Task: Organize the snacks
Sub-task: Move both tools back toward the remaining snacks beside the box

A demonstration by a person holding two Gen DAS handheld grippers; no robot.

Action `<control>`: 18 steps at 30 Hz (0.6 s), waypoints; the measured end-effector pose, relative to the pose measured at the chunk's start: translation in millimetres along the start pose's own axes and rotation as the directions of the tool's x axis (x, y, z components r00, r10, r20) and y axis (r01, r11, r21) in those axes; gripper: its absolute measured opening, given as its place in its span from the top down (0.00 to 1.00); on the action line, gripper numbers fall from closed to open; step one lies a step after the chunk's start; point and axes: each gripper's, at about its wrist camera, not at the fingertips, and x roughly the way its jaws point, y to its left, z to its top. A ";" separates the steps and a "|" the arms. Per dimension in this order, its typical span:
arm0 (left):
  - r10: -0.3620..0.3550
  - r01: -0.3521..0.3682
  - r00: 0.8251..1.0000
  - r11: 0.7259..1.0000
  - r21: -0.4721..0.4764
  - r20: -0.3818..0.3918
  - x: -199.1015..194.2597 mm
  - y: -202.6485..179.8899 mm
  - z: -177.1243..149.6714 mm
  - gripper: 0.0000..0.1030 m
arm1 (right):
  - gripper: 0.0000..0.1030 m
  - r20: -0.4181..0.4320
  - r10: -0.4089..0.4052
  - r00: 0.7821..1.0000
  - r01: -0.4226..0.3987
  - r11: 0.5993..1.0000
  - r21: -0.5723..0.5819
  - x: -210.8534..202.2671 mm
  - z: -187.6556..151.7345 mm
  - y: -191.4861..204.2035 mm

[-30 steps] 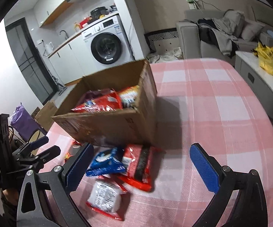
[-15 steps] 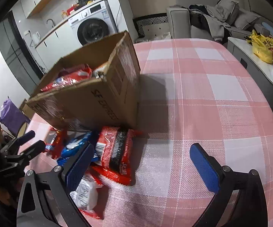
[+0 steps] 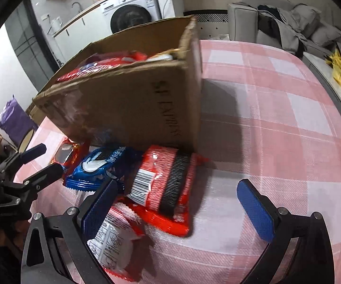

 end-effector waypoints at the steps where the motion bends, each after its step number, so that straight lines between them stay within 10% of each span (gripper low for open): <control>1: -0.001 0.001 1.000 1.000 -0.001 -0.001 0.7 0.4 -0.2 0.01 | 0.00 0.000 -0.002 1.000 0.002 1.000 -0.003 1.3 0.9 1.7; 18: -0.006 0.005 1.000 1.000 -0.030 -0.024 9.0 8.5 -1.4 0.01 | 0.00 -0.013 -0.093 0.996 0.093 0.995 0.030 6.3 0.5 -25.5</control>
